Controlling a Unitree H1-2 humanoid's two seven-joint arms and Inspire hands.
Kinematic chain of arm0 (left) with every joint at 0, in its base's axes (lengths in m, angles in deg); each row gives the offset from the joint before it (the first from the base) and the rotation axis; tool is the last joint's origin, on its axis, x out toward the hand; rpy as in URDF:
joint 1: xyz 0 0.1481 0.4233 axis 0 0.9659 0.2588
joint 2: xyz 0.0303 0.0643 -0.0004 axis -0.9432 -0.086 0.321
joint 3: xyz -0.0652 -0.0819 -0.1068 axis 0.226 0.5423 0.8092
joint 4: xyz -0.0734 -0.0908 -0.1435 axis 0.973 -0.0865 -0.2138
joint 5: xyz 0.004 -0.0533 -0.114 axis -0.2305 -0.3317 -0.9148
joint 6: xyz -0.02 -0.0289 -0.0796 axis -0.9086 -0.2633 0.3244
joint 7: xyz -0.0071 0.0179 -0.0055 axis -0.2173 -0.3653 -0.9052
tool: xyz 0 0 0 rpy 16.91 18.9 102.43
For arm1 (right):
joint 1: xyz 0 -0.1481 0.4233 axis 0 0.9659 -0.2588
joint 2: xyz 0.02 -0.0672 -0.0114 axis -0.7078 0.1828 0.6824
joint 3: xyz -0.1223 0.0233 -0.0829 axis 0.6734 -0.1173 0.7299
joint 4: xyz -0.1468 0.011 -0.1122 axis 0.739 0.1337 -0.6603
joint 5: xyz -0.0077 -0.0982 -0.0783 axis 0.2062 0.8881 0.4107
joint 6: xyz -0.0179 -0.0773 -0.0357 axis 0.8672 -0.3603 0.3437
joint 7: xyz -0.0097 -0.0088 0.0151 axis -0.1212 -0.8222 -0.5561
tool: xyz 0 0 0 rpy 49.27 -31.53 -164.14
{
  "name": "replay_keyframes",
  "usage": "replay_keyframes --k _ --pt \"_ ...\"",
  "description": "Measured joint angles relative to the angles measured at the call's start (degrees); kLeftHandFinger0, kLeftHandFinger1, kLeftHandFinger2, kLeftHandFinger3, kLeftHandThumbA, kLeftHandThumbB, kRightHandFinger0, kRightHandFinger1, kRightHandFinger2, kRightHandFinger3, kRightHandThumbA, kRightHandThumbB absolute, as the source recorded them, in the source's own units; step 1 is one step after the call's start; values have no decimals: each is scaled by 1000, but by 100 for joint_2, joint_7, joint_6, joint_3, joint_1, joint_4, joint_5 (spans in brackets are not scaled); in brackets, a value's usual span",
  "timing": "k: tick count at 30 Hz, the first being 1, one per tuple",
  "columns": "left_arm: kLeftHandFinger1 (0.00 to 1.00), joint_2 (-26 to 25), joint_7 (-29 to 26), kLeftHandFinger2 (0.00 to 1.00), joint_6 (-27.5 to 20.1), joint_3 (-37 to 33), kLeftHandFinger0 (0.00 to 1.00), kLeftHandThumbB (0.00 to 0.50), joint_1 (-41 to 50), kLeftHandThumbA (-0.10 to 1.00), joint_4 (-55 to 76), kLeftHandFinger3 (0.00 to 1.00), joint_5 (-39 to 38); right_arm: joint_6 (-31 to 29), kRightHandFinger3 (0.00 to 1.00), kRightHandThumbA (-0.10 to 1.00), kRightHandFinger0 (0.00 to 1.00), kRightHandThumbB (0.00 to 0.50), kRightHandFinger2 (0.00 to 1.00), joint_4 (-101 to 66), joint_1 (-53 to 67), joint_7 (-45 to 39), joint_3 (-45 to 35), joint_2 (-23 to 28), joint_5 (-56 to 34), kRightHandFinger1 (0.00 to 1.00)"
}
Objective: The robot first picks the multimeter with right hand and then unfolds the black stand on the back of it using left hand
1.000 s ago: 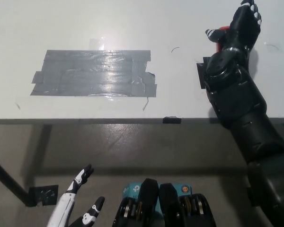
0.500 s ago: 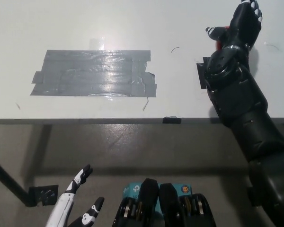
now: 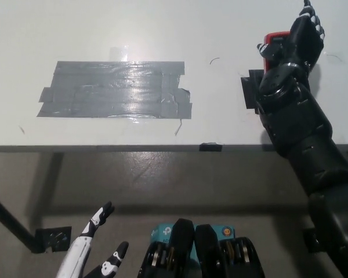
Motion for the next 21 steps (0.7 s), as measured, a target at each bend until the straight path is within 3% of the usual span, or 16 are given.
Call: replay_keyframes --k 21 --pt "1000 0 1 1000 0 -1 1000 133 -50 728 5 1000 31 -42 1000 962 1000 485 1000 355 -21 -176 33 30 -132 1000"
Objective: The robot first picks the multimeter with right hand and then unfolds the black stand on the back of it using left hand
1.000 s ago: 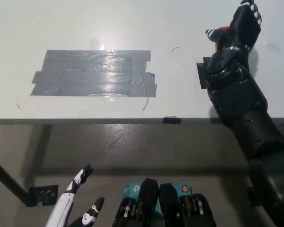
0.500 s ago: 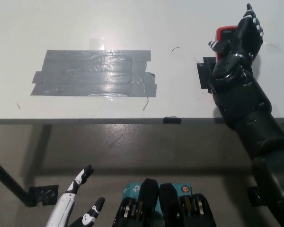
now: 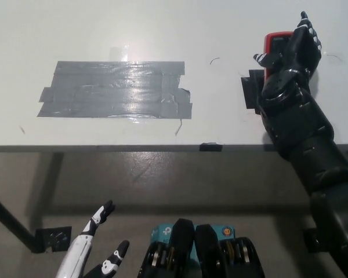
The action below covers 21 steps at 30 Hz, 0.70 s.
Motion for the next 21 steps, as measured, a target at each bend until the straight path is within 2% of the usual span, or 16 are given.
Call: replay_keyframes --k 11,21 --pt "1000 0 1 1000 2 2 1000 129 -35 714 24 1000 -11 -16 1000 950 1000 496 1000 182 -94 -4 2 -1 -19 1000" --pt "1000 -1 2 1000 2 2 1000 123 -46 684 42 1000 -9 -98 1000 848 1000 500 1000 213 -91 40 -18 -13 -54 1000"
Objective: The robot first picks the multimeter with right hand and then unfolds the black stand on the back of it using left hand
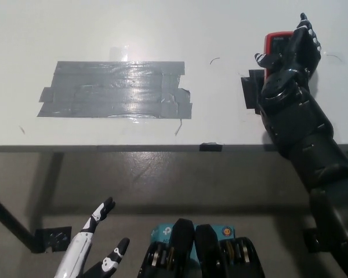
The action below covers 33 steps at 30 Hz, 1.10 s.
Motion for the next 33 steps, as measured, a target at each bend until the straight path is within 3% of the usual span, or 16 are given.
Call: replay_keyframes --k 2,8,9,10,11,12,14,15,17,19,21,29,30,31,32,33 --pt "1000 0 -1 1000 0 0 1000 128 -2 689 0 1000 0 -38 1000 884 1000 497 1000 25 2 25 0 -9 -5 1000" --pt "1000 -7 -1 1000 0 3 1000 132 -25 691 0 1000 1 1 1000 689 1000 407 1000 229 -36 14 63 -14 -23 1000" --pt "1000 -8 -1 1000 0 3 1000 133 -29 692 0 1000 1 30 1000 611 813 383 1000 279 -54 9 114 -12 -8 1000" --pt "1000 -9 -1 1000 0 3 1000 133 -38 692 0 1000 1 109 1000 586 712 380 1000 365 -89 -2 242 -8 45 1000" --pt "1000 -10 -1 1000 0 4 1000 128 -44 693 0 1000 1 159 1000 471 407 332 966 406 -104 -14 334 -4 80 622" --pt "1000 -14 -1 1000 0 5 1000 121 -51 689 0 1000 0 212 1000 301 259 290 682 455 -120 -30 433 -2 114 402" --pt "1000 -33 -1 1000 0 12 1000 121 -69 683 0 1000 0 315 1000 56 73 275 379 513 -148 -58 596 3 186 164" --pt "1000 -42 -1 1000 0 14 1000 123 -74 683 0 1000 0 351 1000 12 49 291 349 516 -149 -73 674 7 214 149" --pt "1000 -70 -1 1000 0 17 1000 121 -74 681 0 1000 -1 389 985 -10 72 298 383 518 -135 -84 752 16 261 175" --pt "1000 -95 -1 1000 0 18 1000 119 -75 682 0 1000 -1 399 839 -61 60 312 372 514 -82 -78 758 33 294 174" --pt "1000 -105 -1 1000 0 19 1000 111 -75 672 0 1000 -2 374 865 -98 3 300 297 499 -33 -54 735 44 296 97" --pt "1000 -113 -1 1000 0 21 1000 113 -91 662 19 1000 -1 48 741 -100 24 281 280 444 83 70 498 48 284 113" --pt "1000 -114 0 1000 0 21 1000 112 -91 661 28 1000 -2 4 672 -100 66 278 332 435 99 91 470 50 284 169" --pt "1000 -115 0 1000 0 21 1000 113 -91 662 36 1000 -4 -46 576 -100 215 279 470 414 120 113 438 51 284 331" --pt "1000 -116 0 1000 0 21 1000 110 -91 659 40 1000 -4 -79 518 -100 298 276 517 404 134 130 421 52 284 404" --pt "1000 -118 0 1000 0 21 1000 110 -91 656 45 1000 -3 -130 509 -100 299 276 517 385 153 149 388 54 285 406"
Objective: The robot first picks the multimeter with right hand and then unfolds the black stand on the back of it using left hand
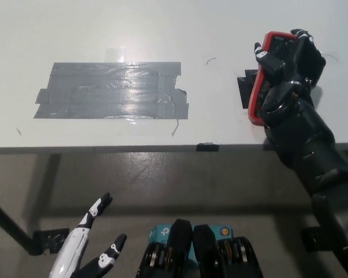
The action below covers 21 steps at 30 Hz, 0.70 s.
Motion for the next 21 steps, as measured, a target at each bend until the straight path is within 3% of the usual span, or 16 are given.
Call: replay_keyframes --k 1,2,3,5,6,7,8,9,10,11,12,14,18,20,21 --pt "1000 -1 0 1000 0 0 1000 111 0 654 5 1000 0 -39 504 -100 212 265 460 -11 12 18 -30 1 -1 330" --pt "1000 -3 0 1000 0 0 1000 109 0 651 8 1000 -2 -76 475 -100 27 252 323 -22 21 36 -57 0 -2 159" --pt "1000 -3 0 1000 0 0 1000 107 0 649 8 1000 -4 -104 445 -100 1 227 273 -35 28 48 -76 0 -3 101" --pt "1000 -11 0 1000 -1 0 1000 105 4 647 10 1000 -6 -194 386 -100 0 225 272 -106 62 89 -210 -7 -38 111" --pt "1000 -20 0 1000 -1 0 1000 105 4 635 10 1000 -4 -266 249 -100 0 219 227 -182 108 110 -359 -9 -115 42" --pt "1000 -24 0 1000 -1 1 1000 104 2 633 9 1000 -4 -318 264 -100 0 204 246 -233 146 116 -437 -13 -153 30" --pt "1000 -30 0 1000 -1 2 1000 97 -2 630 9 1000 -4 -406 378 -100 0 218 381 -308 197 121 -559 -24 -225 40" --pt "1000 -36 0 1000 -1 2 1000 99 -3 630 9 1000 -2 -469 576 -100 0 212 651 -403 247 119 -693 -33 -280 139" --pt "1000 -42 0 1000 -1 2 1000 101 -5 631 9 1000 0 -554 702 -100 0 203 807 -555 317 103 -856 -43 -401 238" --pt "1000 -47 0 1000 -1 1 1000 102 -6 631 9 1000 0 -612 744 -100 0 200 847 -664 376 83 -957 -53 -470 290" --pt "1000 -48 0 1000 -1 0 1000 109 -7 638 9 1000 -1 -667 708 -100 0 163 826 -789 448 67 -1062 -73 -547 296" --pt "1000 -49 0 1000 -1 -2 1000 109 -6 637 9 1000 -3 -762 750 -100 0 160 808 -1130 628 15 -1257 -111 -706 310" --pt "1000 -48 0 1000 0 -5 1000 106 -6 654 9 1000 -1 -864 661 -100 0 183 632 -1872 966 -155 -1548 -229 -980 212" --pt "1000 -48 1 1000 0 -6 1000 106 -6 654 8 1000 -1 -899 664 -100 0 179 634 -2269 1095 -274 -1722 -308 -1188 201" --pt "1000 -48 1 1000 0 -6 1000 105 -6 652 7 1000 -2 -905 734 -100 0 177 702 -2435 1149 -338 -1820 -352 -1304 229"
